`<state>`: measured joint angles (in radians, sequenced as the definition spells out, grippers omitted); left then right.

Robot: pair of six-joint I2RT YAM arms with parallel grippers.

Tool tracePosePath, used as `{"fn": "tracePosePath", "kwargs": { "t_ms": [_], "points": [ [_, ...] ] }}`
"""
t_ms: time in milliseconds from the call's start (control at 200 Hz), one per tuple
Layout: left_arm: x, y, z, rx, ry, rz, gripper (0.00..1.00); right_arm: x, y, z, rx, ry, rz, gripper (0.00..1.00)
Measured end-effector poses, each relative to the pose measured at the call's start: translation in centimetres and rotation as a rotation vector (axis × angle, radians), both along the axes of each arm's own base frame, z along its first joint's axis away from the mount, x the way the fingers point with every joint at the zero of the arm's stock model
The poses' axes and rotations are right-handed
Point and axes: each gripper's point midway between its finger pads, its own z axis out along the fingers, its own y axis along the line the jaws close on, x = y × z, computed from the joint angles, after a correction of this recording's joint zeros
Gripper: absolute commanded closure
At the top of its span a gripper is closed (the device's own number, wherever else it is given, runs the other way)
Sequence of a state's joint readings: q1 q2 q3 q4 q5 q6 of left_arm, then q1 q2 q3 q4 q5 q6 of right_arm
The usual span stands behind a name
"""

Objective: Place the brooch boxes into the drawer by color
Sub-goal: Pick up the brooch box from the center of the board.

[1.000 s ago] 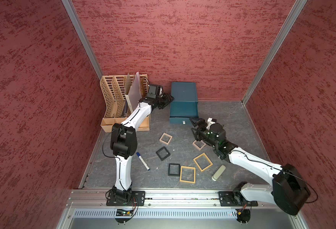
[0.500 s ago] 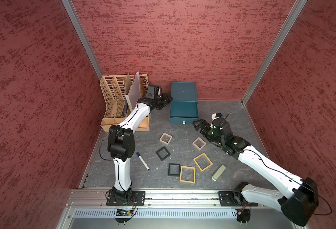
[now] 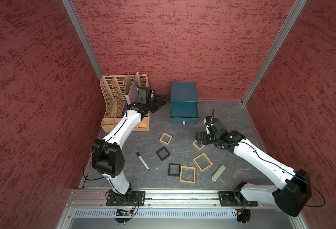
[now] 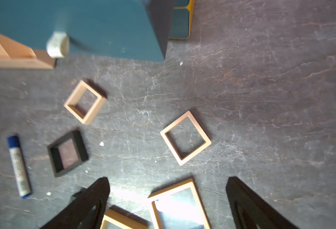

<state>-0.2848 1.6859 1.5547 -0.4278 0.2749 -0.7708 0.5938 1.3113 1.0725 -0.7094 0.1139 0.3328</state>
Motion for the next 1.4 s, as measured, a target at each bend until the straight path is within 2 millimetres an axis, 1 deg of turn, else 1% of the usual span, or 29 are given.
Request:
{"fn": "tracePosePath", "kwargs": {
  "t_ms": [65, 140, 270, 396, 461, 551, 686, 781, 857, 1037, 1237, 1398],
  "points": [
    [-0.6, 0.0, -0.2, 0.006, 0.003, -0.002, 0.27, 0.1, 0.3, -1.2, -0.053, 0.017, 0.075, 0.02],
    [-1.1, -0.1, -0.3, 0.012, 0.004, -0.006, 0.27, -0.4, 0.5, -2.4, -0.098, 0.021, 0.166, 0.02],
    [-1.8, -0.1, -0.3, 0.02, 0.002, -0.012, 0.27, -1.4, 0.2, -4.0, -0.16, -0.026, 0.308, 0.02],
    [-2.1, 0.0, 0.2, 0.022, -0.01, -0.015, 0.27, -2.0, 0.0, -5.3, -0.209, -0.081, 0.425, 0.02],
    [-2.2, 0.0, 0.5, 0.021, -0.018, -0.015, 0.27, -1.6, 0.0, -6.0, -0.227, -0.085, 0.466, 0.02],
    [-2.5, 0.1, 0.8, 0.019, -0.025, -0.014, 0.27, -0.5, 0.1, -7.3, -0.246, -0.073, 0.495, 0.02],
    [-3.1, 0.4, 0.6, 0.022, -0.019, -0.012, 0.27, 0.8, -0.1, -9.2, -0.244, -0.042, 0.5, 0.02],
    [-3.3, 0.4, 0.5, 0.023, -0.018, -0.012, 0.27, 1.7, -0.5, -9.9, -0.239, -0.034, 0.482, 0.02],
    [-3.3, 0.4, 0.6, 0.022, -0.02, -0.012, 0.27, 2.1, -0.7, -10.5, -0.23, -0.024, 0.477, 0.02],
    [-3.3, 0.4, 0.6, 0.022, -0.021, -0.012, 0.27, 2.9, -0.3, -11.2, -0.197, -0.012, 0.485, 0.02],
    [-3.3, 0.4, 0.6, 0.021, -0.021, -0.012, 0.27, 2.9, 0.4, -11.1, -0.148, -0.015, 0.505, 0.02],
    [-3.3, 0.4, 0.6, 0.021, -0.021, -0.012, 0.27, 2.9, 0.4, -11.4, -0.149, -0.008, 0.505, 0.02]
  ]
}}
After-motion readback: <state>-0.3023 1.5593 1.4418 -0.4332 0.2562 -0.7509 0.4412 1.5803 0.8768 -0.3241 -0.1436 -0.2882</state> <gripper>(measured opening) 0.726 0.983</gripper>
